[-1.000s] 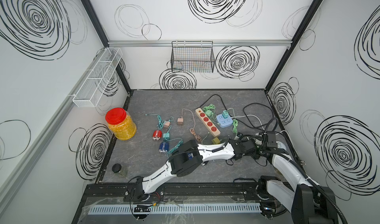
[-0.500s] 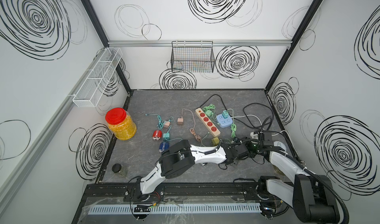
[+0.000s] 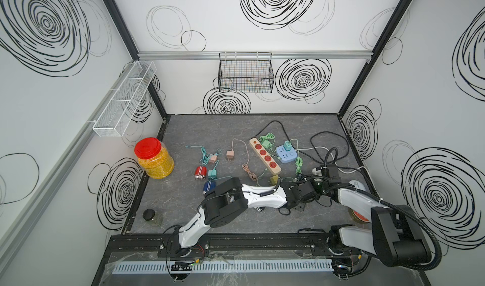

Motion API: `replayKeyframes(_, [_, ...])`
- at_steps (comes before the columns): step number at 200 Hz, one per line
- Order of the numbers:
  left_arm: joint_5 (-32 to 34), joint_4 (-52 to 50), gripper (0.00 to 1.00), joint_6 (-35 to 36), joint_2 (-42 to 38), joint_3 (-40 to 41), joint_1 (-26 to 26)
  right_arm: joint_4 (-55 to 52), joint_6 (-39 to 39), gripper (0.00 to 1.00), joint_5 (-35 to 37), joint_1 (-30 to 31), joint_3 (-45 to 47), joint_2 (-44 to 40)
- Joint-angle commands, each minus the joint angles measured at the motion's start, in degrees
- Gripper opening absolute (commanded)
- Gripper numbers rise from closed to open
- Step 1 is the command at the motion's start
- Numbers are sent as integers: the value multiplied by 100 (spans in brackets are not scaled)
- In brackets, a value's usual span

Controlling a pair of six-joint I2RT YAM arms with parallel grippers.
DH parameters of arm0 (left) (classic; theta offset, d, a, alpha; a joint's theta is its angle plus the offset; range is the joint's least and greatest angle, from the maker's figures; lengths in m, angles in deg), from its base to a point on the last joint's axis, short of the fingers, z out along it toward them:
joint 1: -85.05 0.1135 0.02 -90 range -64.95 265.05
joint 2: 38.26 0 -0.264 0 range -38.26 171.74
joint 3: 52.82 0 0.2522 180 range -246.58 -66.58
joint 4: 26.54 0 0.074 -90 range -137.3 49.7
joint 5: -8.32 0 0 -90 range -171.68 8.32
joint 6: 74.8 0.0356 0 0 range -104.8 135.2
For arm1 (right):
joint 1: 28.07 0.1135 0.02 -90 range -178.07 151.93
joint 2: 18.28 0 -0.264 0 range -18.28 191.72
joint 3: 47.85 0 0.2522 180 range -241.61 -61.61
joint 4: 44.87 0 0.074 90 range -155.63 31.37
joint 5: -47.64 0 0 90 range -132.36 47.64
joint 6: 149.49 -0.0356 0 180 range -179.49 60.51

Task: Unplug the electric shaver
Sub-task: Remove the charging cable from the electric shaver.

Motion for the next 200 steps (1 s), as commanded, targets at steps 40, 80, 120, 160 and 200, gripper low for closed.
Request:
replayKeyframes(40, [-457, 762, 22, -40, -423, 551, -46, 140, 8, 0, 13, -55, -300, 58])
replayKeyframes(80, [-819, 1081, 14, -111, -636, 1024, 10, 39, 185, 0, 53, -133, -514, 207])
replayKeyframes(120, [-1070, 668, 8, 46, -575, 979, -39, -225, 559, 0, 320, -167, -930, 467])
replayKeyframes(160, [-1296, -1, 2, 290, -389, 711, -61, -507, 977, 0, 791, -179, -1246, 595])
replayKeyframes(200, [-1106, -973, 0, 662, -51, 213, -104, -608, 1136, 0, 1328, -220, -1401, 509])
